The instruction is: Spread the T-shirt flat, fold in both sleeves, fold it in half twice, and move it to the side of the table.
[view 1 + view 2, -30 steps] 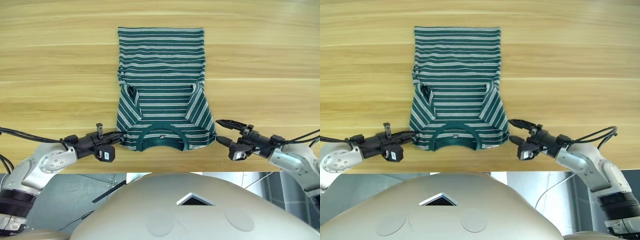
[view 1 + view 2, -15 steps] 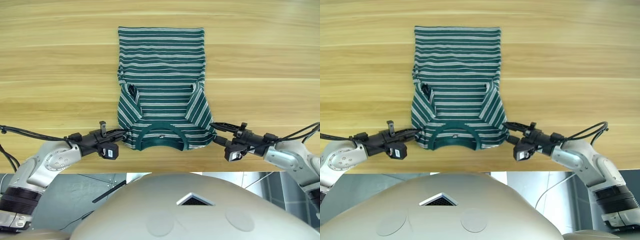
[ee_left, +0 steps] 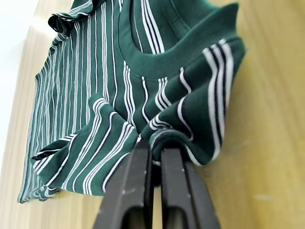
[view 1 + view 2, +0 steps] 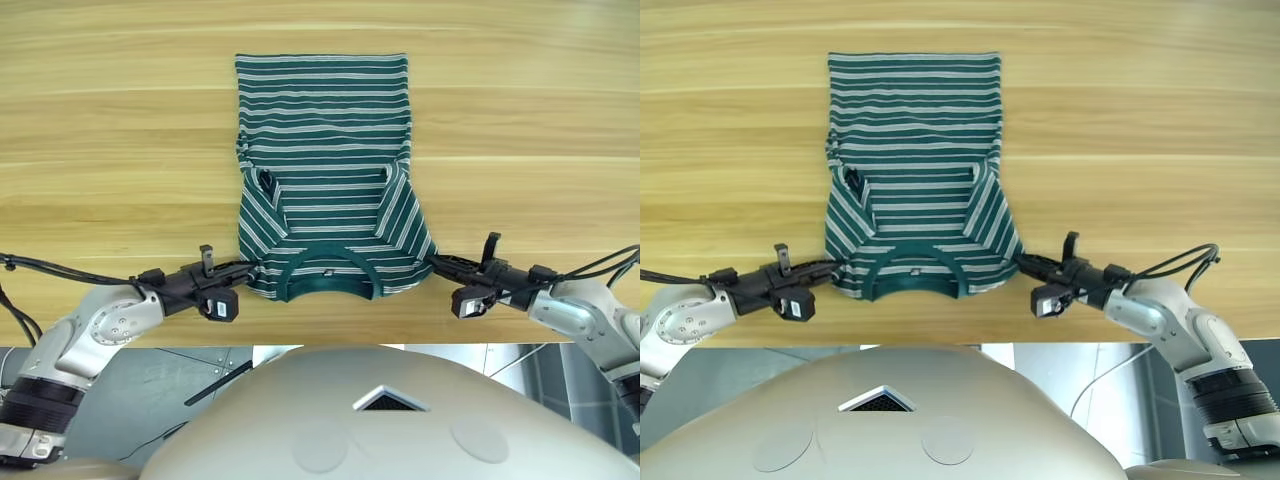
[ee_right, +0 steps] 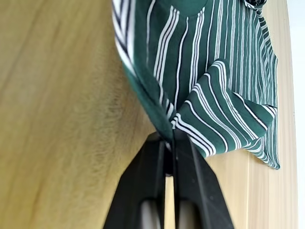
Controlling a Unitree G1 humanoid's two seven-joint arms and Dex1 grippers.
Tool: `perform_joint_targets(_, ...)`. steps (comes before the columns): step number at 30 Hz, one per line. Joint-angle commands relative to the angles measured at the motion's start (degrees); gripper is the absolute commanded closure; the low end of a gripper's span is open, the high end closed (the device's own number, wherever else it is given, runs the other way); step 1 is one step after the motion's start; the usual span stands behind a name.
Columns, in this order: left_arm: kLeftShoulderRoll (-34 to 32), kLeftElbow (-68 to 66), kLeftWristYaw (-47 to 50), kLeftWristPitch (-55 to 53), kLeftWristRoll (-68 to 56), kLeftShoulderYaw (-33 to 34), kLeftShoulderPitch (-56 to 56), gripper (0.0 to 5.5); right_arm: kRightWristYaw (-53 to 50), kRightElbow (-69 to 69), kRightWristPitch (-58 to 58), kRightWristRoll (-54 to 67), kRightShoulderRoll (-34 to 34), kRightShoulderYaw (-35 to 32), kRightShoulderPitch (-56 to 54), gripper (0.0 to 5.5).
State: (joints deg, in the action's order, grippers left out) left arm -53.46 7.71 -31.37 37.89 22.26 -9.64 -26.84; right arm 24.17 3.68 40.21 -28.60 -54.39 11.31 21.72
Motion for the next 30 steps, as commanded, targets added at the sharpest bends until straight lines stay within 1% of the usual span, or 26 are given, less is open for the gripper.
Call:
perform_joint_targets(1, 0.2, 0.0, -0.8, 0.8, -1.7, -0.4, -0.1, 5.48, 0.3, -1.9, 0.0, -0.5, 0.2, 0.0, -0.6, 5.49)
perform_joint_targets(4, 1.3, 0.5, -1.7, 3.0, -5.2, -2.7, -0.2, 5.48, 1.1, -0.2, 1.0, 4.1, -0.4, -0.4, 1.2, 5.5)
perform_joint_targets(6, 1.4, 1.4, -1.8, 3.6, -7.6, -2.9, -1.8, 5.48, 2.1, 1.5, 1.5, 8.3, -1.3, -1.2, 3.9, 5.5)
perform_joint_targets(8, 1.1, 2.4, -1.0, 3.6, -9.2, -1.3, -5.5, 5.48, 2.7, 2.9, 1.0, 11.6, -2.5, -3.6, 8.0, 5.5)
perform_joint_targets(9, 0.9, 4.0, -0.2, 3.4, -10.2, 0.4, -9.2, 5.48, 2.8, 4.2, 0.6, 13.6, -3.0, -5.4, 11.1, 5.5)
perform_joint_targets(12, 1.2, 8.0, 1.0, 2.9, -11.9, 4.2, -16.2, 5.48, 3.4, 8.0, 0.2, 17.6, -2.9, -9.1, 17.1, 5.5)
perform_joint_targets(17, 2.3, 8.1, 1.6, 3.3, -12.1, 7.6, -18.4, 5.48, 5.3, 12.6, -0.9, 23.6, -2.3, -12.8, 19.5, 5.5)
perform_joint_targets(19, 3.7, 6.2, 1.6, 1.7, -16.0, 8.2, -11.8, 5.48, 5.9, 14.0, -2.4, 26.4, -0.8, -12.1, 14.7, 5.5)
perform_joint_targets(23, 10.5, 0.2, 0.9, -4.1, -20.8, 5.0, 5.1, 5.48, 5.9, 11.0, -9.8, 28.1, 7.1, -7.4, -3.1, 5.5)
perform_joint_targets(27, 16.5, -4.2, 1.4, -10.3, -24.4, 4.7, 17.0, 5.48, 4.4, 4.0, -16.2, 23.6, 13.7, -4.7, -15.5, 5.5)
perform_joint_targets(30, 19.5, -9.2, 2.4, -12.5, -23.0, 4.5, 22.9, 5.48, 3.0, -1.4, -19.4, 21.0, 17.7, -3.4, -22.8, 5.5)
